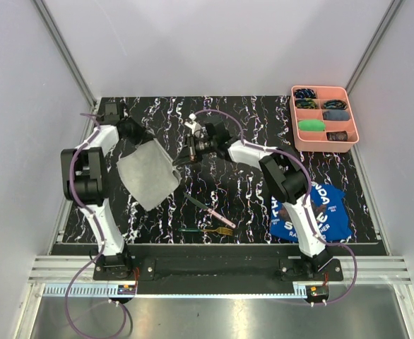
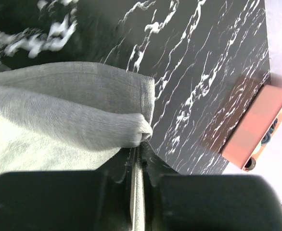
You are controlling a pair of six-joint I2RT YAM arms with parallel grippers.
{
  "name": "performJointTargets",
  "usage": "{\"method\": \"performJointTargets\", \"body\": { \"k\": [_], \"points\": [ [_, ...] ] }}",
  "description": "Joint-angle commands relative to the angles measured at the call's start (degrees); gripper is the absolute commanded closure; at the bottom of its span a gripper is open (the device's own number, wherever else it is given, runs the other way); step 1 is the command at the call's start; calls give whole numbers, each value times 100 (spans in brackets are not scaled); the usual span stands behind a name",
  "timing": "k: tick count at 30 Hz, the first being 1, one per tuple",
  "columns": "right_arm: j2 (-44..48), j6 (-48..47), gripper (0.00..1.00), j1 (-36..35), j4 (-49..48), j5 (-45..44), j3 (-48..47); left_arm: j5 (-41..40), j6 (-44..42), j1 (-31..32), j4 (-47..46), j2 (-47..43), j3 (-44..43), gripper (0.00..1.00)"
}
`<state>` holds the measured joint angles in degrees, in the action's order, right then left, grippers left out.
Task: Fold the napkin into a case and place the utensils inside
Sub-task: Turn over the upper triangle folded napkin at the center of the board.
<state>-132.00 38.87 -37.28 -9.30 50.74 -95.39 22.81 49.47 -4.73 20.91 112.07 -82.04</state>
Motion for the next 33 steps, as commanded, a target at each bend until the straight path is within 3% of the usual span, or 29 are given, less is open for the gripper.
{"method": "performJointTargets", "body": {
  "k": [1,2,3,5,7,8,10,11,14,23,33],
  "points": [
    [-62,-678,97,62,1130,834,-111,-409,-34,-107,-1432,473,-839,88],
    [-114,-731,96,115,1219,771,-128,-365,-86,-72,-1397,630,-944,85],
    [-115,-819,96,220,1307,658,-146,-313,-217,41,-1327,727,-1224,73],
    [-89,-1126,84,335,1886,-26,-198,-294,-472,174,-688,1060,-1734,62],
    [-45,-1677,79,396,2691,-946,-383,-513,-947,394,285,1211,-2648,50],
    [25,-1786,68,423,2871,-1291,-418,-619,-1053,438,517,1168,-2842,48],
    [113,-1953,56,536,3109,-1794,-445,-804,-1159,438,652,853,-2740,44],
    [192,-1980,46,589,3127,-1822,-436,-883,-1185,447,643,443,-2573,43],
    [254,-2243,30,651,3408,-2138,-593,-849,-1291,447,590,-384,-1609,41],
    [-115,-2217,23,459,3646,-1682,-1121,-41,-615,447,-508,-2434,1582,41],
    [-352,-2059,23,63,3567,-1593,-1095,532,-711,447,-579,-2743,2175,41]
  ]
}}
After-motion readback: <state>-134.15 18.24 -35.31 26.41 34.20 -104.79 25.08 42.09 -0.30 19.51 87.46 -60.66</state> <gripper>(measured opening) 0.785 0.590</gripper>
